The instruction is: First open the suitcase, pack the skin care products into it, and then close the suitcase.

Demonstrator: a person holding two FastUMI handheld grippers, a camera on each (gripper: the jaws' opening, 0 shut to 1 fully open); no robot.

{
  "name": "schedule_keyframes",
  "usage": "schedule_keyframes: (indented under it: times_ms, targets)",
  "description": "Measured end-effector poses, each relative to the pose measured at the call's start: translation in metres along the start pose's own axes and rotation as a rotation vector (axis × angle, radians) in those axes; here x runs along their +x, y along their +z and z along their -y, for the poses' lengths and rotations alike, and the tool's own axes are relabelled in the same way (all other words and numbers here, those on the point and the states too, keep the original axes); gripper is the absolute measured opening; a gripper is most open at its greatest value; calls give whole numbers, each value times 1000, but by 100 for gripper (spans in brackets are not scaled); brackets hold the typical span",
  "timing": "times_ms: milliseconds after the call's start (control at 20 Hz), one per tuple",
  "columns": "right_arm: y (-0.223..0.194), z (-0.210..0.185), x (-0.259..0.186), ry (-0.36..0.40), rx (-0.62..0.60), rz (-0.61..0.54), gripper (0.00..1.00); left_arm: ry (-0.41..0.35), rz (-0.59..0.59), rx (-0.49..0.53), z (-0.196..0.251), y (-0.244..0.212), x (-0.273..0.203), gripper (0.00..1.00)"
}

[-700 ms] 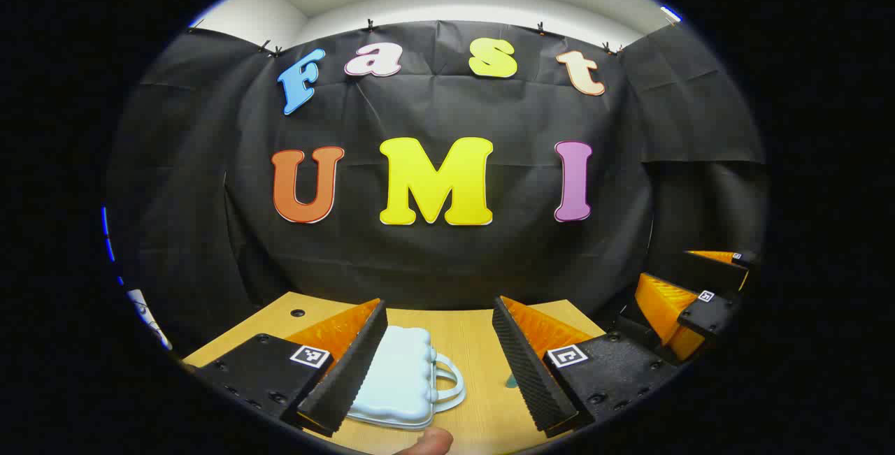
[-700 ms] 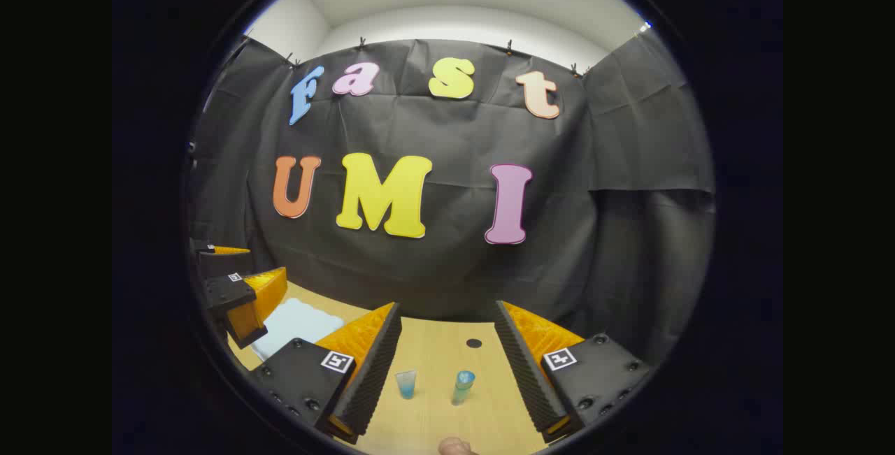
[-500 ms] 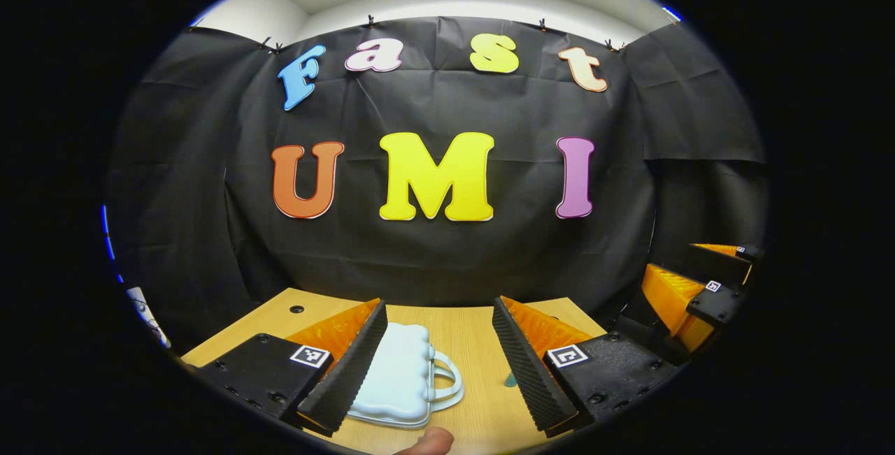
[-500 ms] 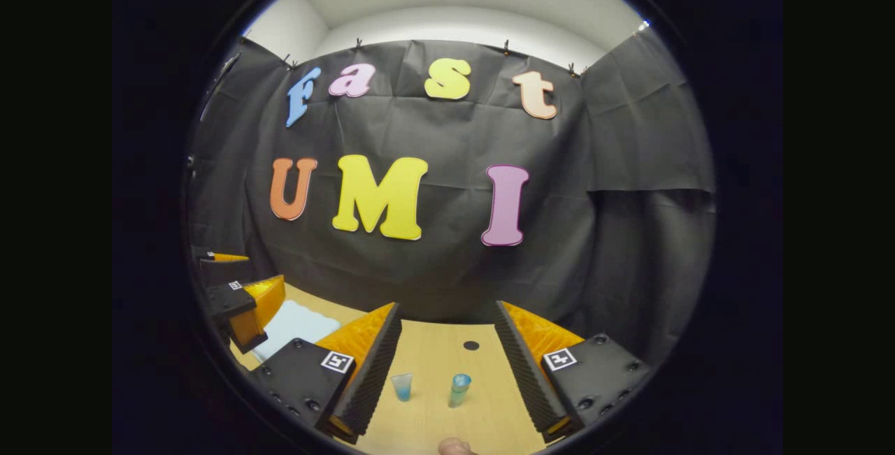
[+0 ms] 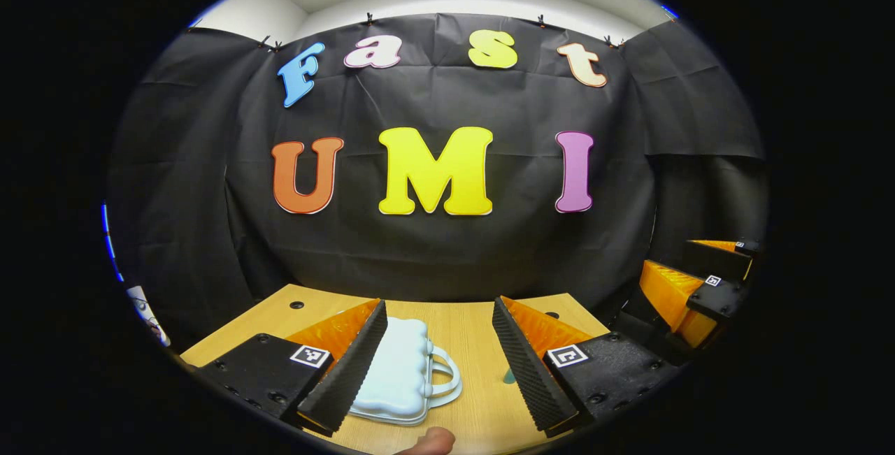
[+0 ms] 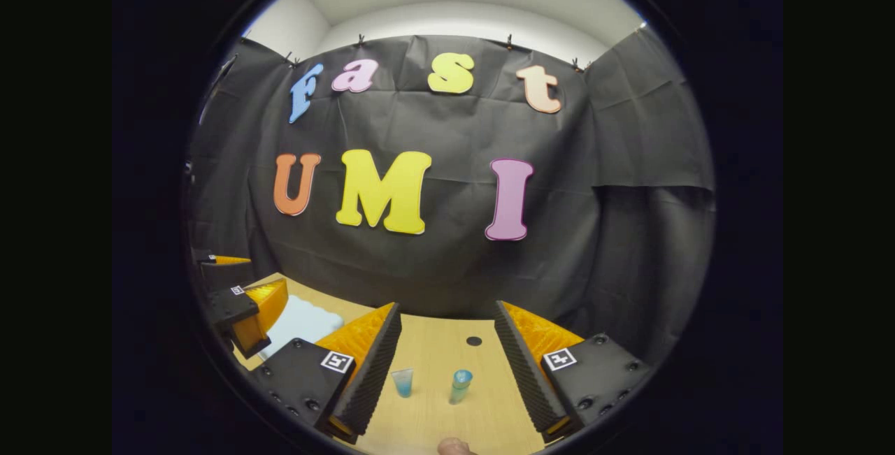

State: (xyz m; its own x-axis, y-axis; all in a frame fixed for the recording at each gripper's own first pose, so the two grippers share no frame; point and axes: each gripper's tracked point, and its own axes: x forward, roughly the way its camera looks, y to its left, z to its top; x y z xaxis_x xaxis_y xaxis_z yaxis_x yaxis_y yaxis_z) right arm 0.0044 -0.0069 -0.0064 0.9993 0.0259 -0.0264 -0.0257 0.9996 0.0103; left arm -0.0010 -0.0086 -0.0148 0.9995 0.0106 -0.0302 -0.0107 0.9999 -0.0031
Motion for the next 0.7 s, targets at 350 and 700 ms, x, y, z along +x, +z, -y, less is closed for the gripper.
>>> schedule_keyframes:
  times_ms: [350,700]
  targets:
    - [1,10,2,-11,-13,13,80,12,22,47,-3,-6,6,97]
    - [-13,68,3,-103,-46,-15,80,37,-10,381,-12,-88,35,99]
